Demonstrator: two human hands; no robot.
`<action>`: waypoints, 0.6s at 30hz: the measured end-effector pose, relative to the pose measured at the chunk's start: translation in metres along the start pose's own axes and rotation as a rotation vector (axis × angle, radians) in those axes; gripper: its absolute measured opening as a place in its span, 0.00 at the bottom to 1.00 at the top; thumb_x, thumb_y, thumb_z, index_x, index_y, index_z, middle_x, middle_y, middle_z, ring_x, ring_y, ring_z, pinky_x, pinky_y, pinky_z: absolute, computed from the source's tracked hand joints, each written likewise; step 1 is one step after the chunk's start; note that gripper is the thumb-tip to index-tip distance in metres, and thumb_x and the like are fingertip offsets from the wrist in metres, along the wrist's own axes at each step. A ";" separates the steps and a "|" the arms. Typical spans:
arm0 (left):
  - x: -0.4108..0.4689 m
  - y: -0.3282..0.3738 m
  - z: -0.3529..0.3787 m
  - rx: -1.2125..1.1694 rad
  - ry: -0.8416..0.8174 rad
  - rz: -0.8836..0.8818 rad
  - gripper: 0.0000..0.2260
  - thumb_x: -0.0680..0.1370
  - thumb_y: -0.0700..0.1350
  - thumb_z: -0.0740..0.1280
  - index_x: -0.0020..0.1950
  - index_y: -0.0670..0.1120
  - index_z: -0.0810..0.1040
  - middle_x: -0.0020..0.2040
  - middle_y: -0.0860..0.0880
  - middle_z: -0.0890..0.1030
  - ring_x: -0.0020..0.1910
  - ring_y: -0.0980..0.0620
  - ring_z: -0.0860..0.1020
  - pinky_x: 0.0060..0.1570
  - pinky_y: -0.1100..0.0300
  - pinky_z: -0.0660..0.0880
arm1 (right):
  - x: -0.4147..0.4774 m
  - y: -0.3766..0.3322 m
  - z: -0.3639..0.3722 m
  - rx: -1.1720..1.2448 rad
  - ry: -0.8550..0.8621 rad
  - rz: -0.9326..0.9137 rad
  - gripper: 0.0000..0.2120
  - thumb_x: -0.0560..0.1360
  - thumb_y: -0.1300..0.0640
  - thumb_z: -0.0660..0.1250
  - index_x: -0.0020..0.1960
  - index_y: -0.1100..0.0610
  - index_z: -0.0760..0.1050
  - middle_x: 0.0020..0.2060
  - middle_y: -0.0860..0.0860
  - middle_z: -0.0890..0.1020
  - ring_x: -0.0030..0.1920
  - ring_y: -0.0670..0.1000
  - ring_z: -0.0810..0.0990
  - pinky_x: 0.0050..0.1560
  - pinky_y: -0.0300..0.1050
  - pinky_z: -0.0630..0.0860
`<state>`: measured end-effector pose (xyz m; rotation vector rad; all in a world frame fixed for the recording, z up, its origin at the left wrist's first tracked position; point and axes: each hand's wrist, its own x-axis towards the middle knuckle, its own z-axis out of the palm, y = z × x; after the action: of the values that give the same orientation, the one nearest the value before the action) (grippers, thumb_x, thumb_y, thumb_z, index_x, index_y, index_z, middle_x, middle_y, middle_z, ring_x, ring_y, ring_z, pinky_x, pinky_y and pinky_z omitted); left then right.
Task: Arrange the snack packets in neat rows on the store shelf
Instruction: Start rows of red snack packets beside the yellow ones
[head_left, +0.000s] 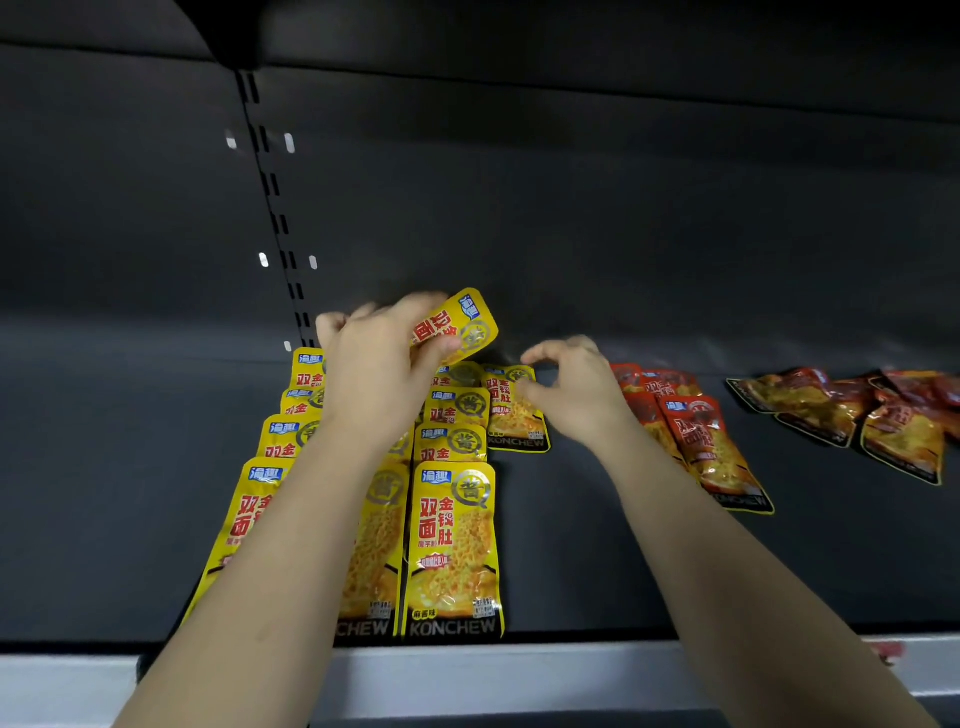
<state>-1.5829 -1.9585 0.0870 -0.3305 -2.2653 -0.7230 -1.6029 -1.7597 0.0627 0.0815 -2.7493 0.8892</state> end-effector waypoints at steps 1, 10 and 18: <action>0.000 0.000 0.000 -0.023 -0.006 -0.011 0.17 0.77 0.57 0.67 0.63 0.52 0.77 0.47 0.49 0.84 0.48 0.44 0.78 0.54 0.54 0.60 | 0.000 -0.001 -0.001 0.062 0.032 -0.028 0.13 0.73 0.55 0.72 0.57 0.51 0.80 0.54 0.50 0.73 0.43 0.48 0.76 0.52 0.37 0.71; -0.002 0.009 -0.005 -0.706 -0.180 -0.191 0.07 0.77 0.46 0.69 0.53 0.47 0.79 0.43 0.50 0.85 0.42 0.50 0.84 0.44 0.47 0.81 | -0.019 -0.031 -0.011 0.943 -0.204 -0.215 0.07 0.75 0.56 0.69 0.52 0.54 0.79 0.45 0.54 0.83 0.43 0.50 0.81 0.44 0.43 0.79; -0.006 0.016 -0.005 -0.666 -0.243 -0.121 0.06 0.78 0.47 0.68 0.52 0.47 0.79 0.41 0.52 0.85 0.38 0.59 0.83 0.40 0.60 0.79 | -0.020 -0.030 -0.018 0.964 -0.155 -0.189 0.10 0.76 0.66 0.67 0.54 0.55 0.79 0.42 0.48 0.85 0.38 0.45 0.81 0.34 0.36 0.75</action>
<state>-1.5696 -1.9485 0.0919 -0.6219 -2.2161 -1.5735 -1.5760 -1.7739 0.0883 0.5792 -2.1104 2.0987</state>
